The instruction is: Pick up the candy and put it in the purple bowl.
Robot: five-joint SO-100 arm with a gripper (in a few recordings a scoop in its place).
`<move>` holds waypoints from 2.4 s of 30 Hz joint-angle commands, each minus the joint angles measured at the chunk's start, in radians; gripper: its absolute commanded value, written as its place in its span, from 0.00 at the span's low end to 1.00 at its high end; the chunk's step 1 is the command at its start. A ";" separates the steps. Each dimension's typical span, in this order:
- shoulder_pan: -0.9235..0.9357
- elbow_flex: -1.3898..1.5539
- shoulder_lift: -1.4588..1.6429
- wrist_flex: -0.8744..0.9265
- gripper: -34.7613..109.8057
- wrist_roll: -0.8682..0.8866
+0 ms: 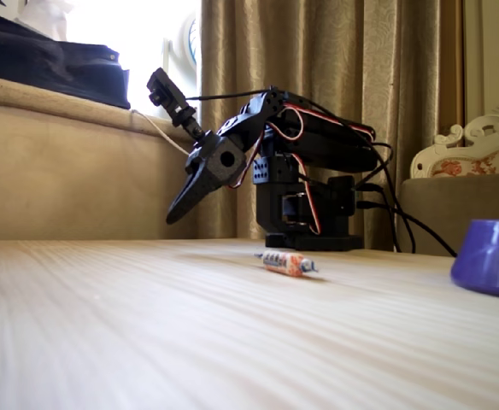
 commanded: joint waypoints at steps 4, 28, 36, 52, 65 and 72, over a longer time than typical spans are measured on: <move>0.014 -0.023 0.012 -0.009 0.24 0.020; 0.089 -0.018 0.012 -0.049 0.26 0.052; 0.038 -0.018 0.012 -0.219 0.26 -0.201; -0.393 -0.469 -0.124 0.103 0.24 -0.644; -0.781 -0.954 -0.945 0.334 0.27 -0.664; -0.856 -1.040 -1.210 0.213 0.32 -0.669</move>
